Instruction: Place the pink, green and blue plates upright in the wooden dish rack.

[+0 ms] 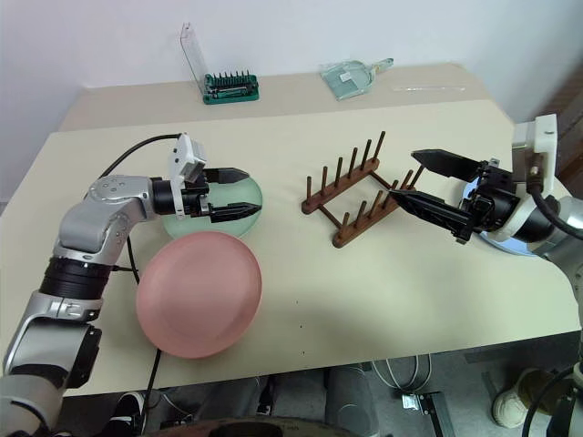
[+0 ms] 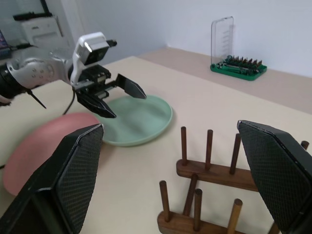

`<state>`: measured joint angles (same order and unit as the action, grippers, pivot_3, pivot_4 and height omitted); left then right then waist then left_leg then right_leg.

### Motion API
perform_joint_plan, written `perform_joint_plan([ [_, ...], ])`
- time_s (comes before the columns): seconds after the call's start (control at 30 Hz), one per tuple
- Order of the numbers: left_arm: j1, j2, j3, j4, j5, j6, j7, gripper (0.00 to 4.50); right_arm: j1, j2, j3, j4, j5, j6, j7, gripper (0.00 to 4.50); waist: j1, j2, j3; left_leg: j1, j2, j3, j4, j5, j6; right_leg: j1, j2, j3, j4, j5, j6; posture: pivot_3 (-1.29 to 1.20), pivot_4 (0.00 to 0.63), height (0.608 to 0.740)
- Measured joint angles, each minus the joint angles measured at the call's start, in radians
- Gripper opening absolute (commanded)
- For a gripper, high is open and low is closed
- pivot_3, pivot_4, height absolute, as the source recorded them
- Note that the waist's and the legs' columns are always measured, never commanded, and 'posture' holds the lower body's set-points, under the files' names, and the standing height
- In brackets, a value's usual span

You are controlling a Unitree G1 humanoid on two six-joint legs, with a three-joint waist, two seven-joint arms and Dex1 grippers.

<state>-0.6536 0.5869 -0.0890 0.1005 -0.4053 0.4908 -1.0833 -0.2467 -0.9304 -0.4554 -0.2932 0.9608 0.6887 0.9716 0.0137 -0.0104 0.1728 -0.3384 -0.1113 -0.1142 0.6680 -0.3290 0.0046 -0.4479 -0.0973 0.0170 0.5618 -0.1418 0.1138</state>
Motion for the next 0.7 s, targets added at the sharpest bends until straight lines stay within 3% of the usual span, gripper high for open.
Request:
perform_joint_plan([
  [0.4, -0.081, 0.028, 0.002, 0.033, -0.031, 0.164, -0.022, 4.5, -0.025, 0.049, 0.033, 0.005, -0.042, -0.033, -0.014, 4.48, 0.001, 0.0, 0.0, 0.0, 0.0, 0.0, 0.0, 0.001, -0.001, 0.0, 0.0, 0.0, 0.0, 0.0, 0.0, 0.0, 0.15, 0.74],
  [0.57, -0.06, 0.124, -0.006, 0.015, -0.015, 0.091, -0.12, 4.5, 0.012, 0.06, 0.031, -0.025, -0.054, -0.043, -0.057, 4.48, -0.011, 0.001, 0.0, 0.0, 0.0, 0.001, -0.002, 0.001, -0.002, -0.003, 0.0, 0.001, 0.001, 0.0, 0.0, 0.0, 0.15, 0.74],
  [0.7, -0.091, 0.184, -0.012, 0.132, 0.055, -0.047, -0.187, 4.5, 0.051, 0.06, -0.006, -0.054, -0.054, -0.053, -0.068, 4.48, 0.002, 0.0, 0.0, -0.001, 0.0, 0.0, -0.001, 0.0, 0.0, -0.001, 0.0, 0.0, 0.0, 0.001, -0.001, 0.0, 0.15, 0.74],
])
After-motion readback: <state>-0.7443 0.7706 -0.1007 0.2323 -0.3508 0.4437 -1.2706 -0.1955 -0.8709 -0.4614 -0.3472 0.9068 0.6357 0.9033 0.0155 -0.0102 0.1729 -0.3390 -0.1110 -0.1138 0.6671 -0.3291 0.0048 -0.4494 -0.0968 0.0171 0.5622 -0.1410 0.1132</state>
